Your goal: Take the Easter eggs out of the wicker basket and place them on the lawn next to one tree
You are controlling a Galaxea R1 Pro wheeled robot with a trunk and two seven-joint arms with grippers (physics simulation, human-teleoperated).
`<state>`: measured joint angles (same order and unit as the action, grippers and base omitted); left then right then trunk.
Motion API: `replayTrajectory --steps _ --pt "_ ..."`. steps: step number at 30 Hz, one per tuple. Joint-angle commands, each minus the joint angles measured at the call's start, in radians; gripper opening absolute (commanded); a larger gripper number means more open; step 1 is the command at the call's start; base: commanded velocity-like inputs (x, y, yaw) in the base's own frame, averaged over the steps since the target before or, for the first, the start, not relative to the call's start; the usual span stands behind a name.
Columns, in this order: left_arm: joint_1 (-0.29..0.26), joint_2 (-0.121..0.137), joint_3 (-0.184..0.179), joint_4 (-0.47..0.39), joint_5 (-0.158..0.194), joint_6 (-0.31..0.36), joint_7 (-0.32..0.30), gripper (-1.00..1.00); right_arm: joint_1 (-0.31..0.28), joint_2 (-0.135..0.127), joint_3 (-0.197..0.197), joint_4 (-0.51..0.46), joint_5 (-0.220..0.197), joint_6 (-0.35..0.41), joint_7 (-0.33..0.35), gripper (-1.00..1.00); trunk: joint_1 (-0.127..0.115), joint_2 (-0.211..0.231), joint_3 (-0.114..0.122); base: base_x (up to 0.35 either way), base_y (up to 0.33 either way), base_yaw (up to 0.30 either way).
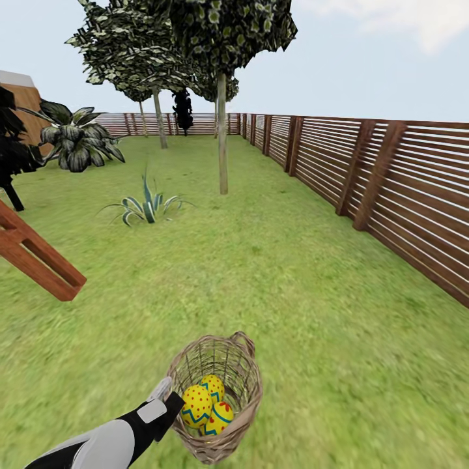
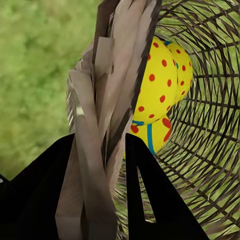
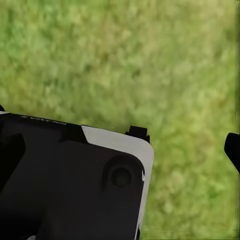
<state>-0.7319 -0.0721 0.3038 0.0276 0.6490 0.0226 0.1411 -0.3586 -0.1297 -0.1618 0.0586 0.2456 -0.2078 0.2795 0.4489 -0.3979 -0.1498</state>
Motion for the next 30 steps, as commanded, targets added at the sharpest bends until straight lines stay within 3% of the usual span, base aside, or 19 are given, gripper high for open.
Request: replayTrajectory --steps 1,30 --pt "-0.001 0.0 0.012 0.0 -0.006 0.002 0.003 -1.0 -0.002 -0.001 -0.009 0.004 0.008 -0.007 0.001 1.0 0.001 -0.002 -0.002 0.31 -0.121 0.0" --pt "-0.001 -0.001 0.011 0.001 -0.006 0.002 0.003 -1.0 -0.002 -0.001 -0.007 0.004 0.014 -0.008 0.0 1.0 0.001 -0.002 -0.002 0.31 -0.121 0.0"
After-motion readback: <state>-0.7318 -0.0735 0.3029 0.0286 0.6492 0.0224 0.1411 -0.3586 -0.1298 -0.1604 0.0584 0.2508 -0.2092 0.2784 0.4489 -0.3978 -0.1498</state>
